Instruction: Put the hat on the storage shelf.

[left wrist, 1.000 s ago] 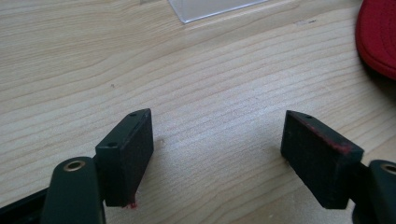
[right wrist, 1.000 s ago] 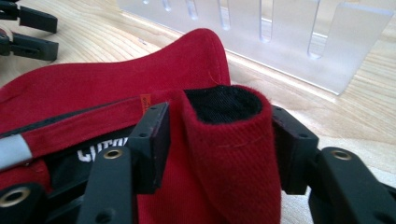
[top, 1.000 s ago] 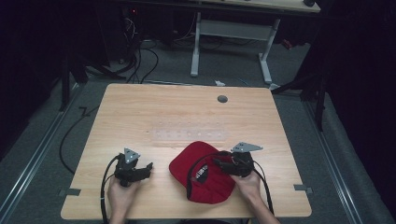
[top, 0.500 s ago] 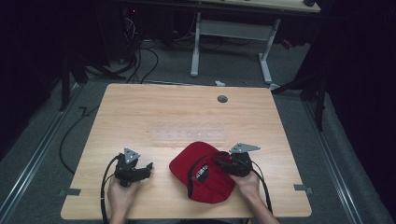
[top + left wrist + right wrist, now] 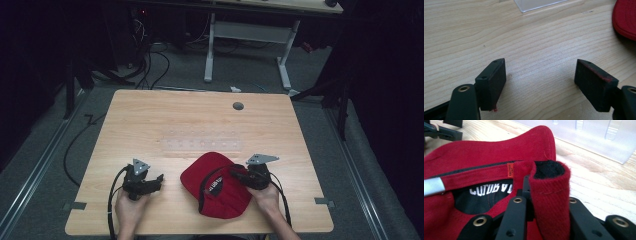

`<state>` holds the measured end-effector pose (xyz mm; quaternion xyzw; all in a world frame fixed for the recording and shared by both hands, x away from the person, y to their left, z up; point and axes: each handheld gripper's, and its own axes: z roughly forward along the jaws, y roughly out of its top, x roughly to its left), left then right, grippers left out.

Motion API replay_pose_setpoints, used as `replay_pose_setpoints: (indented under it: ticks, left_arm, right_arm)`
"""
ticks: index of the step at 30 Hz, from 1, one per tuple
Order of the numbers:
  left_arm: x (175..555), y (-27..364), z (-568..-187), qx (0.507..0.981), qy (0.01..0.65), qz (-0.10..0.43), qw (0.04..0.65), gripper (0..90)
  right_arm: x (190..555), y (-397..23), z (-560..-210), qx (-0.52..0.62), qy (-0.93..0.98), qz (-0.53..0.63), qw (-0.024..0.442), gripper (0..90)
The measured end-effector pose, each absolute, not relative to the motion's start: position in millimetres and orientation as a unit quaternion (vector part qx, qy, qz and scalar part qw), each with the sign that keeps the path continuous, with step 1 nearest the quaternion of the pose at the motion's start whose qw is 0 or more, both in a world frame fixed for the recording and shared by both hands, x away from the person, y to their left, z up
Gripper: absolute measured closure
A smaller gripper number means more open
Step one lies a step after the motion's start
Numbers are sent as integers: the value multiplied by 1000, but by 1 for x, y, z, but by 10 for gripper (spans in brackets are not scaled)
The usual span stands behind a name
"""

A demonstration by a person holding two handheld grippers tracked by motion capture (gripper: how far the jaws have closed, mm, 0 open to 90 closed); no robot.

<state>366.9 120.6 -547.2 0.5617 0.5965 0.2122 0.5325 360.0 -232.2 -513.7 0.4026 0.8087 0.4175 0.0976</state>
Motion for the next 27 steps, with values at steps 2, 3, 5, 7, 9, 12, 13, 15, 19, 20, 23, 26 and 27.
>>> replay_pose_setpoints:
  ticks: [2, 3, 5, 7, 9, 12, 13, 15, 19, 20, 23, 26, 27]
  left_arm:
    - [367, 121, -547, 562, 596, 212, 532, 256]
    - [367, 121, -547, 562, 596, 212, 532, 256]
    - [367, 121, -547, 562, 596, 212, 532, 256]
    - [367, 121, -547, 562, 596, 213, 532, 256]
    - [367, 121, -547, 562, 596, 213, 532, 256]
    - [367, 120, -547, 562, 597, 213, 532, 255]
    - [367, 121, -547, 562, 596, 213, 532, 256]
    - [367, 120, -547, 562, 597, 213, 532, 255]
    - [367, 120, -547, 562, 596, 213, 532, 255]
    - [367, 120, -547, 562, 596, 213, 532, 255]
    - [367, 120, -547, 563, 596, 213, 532, 255]
    - [367, 120, -547, 564, 595, 212, 532, 255]
    - [367, 120, -547, 563, 595, 212, 532, 255]
  right_arm:
    - [360, -232, -513, 403, 807, 422, 93, 814]
    - [360, -233, -513, 402, 806, 424, 92, 816]
    - [359, -233, -512, 404, 804, 428, 88, 820]
    - [359, -234, -511, 405, 801, 432, 83, 824]
    - [360, -235, -511, 408, 798, 436, 78, 827]
    - [360, -237, -509, 414, 793, 442, 73, 832]
    - [359, -237, -509, 415, 791, 444, 73, 834]
    - [358, -238, -506, 415, 790, 445, 74, 835]
    - [356, -239, -503, 416, 789, 446, 74, 836]
    - [356, -239, -502, 415, 790, 446, 75, 837]
    - [355, -238, -497, 410, 791, 447, 79, 837]
    - [353, -238, -491, 409, 791, 447, 83, 838]
    - [353, -239, -489, 408, 791, 449, 85, 837]
